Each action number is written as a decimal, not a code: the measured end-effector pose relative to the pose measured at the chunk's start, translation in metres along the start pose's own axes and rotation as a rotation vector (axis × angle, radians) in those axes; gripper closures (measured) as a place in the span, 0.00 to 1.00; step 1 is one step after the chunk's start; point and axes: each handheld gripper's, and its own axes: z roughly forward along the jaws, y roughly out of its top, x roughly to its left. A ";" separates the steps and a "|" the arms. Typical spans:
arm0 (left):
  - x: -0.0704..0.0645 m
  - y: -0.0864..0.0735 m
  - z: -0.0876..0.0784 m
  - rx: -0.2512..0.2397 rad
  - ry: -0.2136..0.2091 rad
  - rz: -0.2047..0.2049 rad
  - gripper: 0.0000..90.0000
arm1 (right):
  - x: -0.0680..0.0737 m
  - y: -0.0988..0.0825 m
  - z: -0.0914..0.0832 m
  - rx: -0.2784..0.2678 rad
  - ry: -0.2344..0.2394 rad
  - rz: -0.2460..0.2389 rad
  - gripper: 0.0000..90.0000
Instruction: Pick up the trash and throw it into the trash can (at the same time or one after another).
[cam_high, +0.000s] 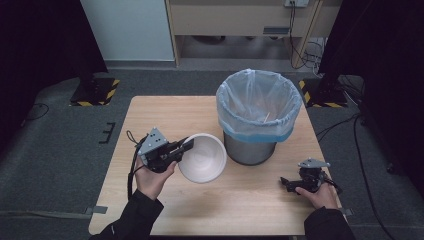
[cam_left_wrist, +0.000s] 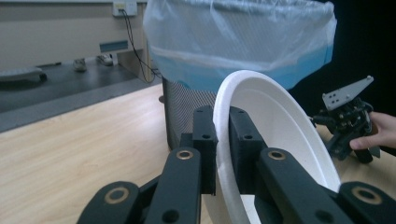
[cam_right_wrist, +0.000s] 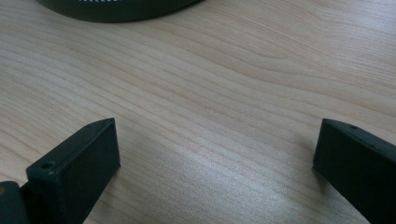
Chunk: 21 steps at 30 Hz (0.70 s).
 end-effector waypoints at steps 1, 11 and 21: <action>0.000 0.002 -0.001 -0.006 0.002 0.002 0.92 | 0.000 0.000 0.000 0.000 0.000 0.000 0.01; 0.003 0.039 -0.008 -0.107 0.028 0.035 0.92 | 0.000 0.000 0.000 0.000 0.000 0.000 0.01; 0.003 0.071 -0.001 -0.176 0.041 0.060 0.92 | 0.000 0.000 0.000 0.000 0.000 0.000 0.01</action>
